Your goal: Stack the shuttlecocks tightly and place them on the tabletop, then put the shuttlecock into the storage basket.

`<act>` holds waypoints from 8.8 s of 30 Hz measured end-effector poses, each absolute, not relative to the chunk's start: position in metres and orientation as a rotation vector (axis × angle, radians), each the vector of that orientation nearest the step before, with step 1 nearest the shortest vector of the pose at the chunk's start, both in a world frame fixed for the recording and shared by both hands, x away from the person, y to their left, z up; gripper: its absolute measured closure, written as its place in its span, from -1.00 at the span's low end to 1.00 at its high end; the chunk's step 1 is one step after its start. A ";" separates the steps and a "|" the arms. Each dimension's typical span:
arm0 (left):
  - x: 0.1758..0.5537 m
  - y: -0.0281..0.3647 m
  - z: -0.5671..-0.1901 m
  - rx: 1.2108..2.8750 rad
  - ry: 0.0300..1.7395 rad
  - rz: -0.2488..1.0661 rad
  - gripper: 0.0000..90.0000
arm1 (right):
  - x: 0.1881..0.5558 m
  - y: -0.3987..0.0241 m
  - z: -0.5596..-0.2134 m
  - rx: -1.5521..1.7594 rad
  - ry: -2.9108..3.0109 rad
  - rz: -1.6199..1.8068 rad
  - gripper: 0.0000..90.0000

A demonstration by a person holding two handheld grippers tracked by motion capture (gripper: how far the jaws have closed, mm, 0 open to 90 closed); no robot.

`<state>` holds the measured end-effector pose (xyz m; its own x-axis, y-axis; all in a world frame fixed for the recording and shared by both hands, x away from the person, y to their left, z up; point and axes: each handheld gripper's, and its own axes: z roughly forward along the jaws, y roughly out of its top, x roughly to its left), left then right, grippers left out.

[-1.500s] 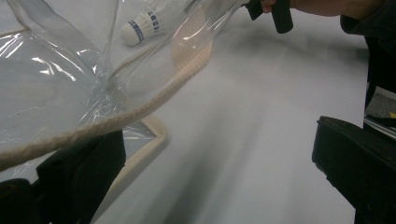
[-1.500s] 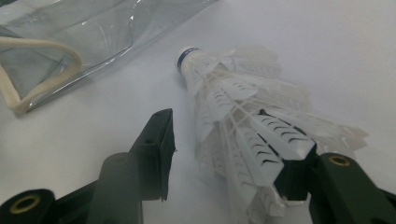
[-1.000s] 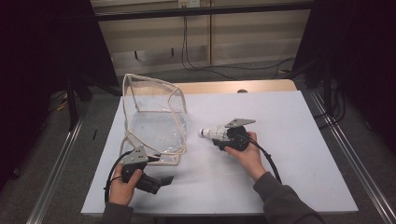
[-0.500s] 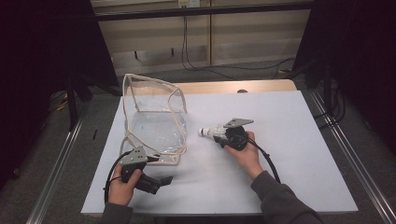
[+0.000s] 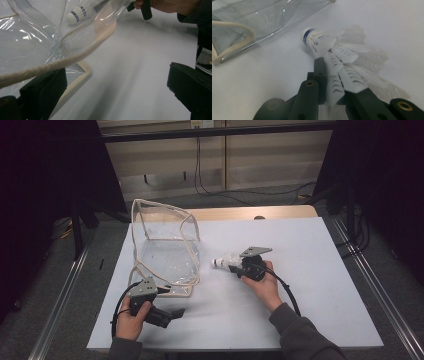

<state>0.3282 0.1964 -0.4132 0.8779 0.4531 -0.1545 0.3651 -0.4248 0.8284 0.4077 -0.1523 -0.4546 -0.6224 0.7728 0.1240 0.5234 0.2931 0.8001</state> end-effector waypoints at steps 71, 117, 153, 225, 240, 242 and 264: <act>0.327 0.195 -0.414 2.049 0.595 0.109 -0.94 | 0.384 -0.189 -0.386 1.221 2.309 1.427 0.96; 0.327 0.196 -0.414 2.047 0.590 0.102 -0.94 | 0.389 -0.172 -0.317 1.091 2.347 1.390 0.96; 0.327 0.197 -0.414 2.044 0.592 0.099 -0.94 | 0.397 -0.151 -0.289 1.039 2.354 1.406 0.96; 0.327 0.199 -0.414 2.040 0.592 0.097 -0.94 | 0.420 -0.038 -0.256 0.852 2.437 1.363 0.95; 0.327 0.199 -0.414 2.041 0.597 0.095 -0.94 | 0.424 -0.022 -0.261 0.829 2.460 1.314 0.95; 0.327 0.199 -0.414 2.042 0.597 0.096 -0.94 | 0.425 -0.018 -0.263 0.831 2.464 1.297 0.95; 0.326 0.202 -0.415 2.040 0.609 0.095 -0.94 | 0.438 0.008 -0.274 0.846 2.477 1.258 0.95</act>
<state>0.3264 0.2018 -0.4150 0.8718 0.4570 -0.1766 0.3813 -0.4065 0.8303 0.4380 0.0078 -0.2739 -0.8046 0.5919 0.0480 0.3879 0.4625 0.7973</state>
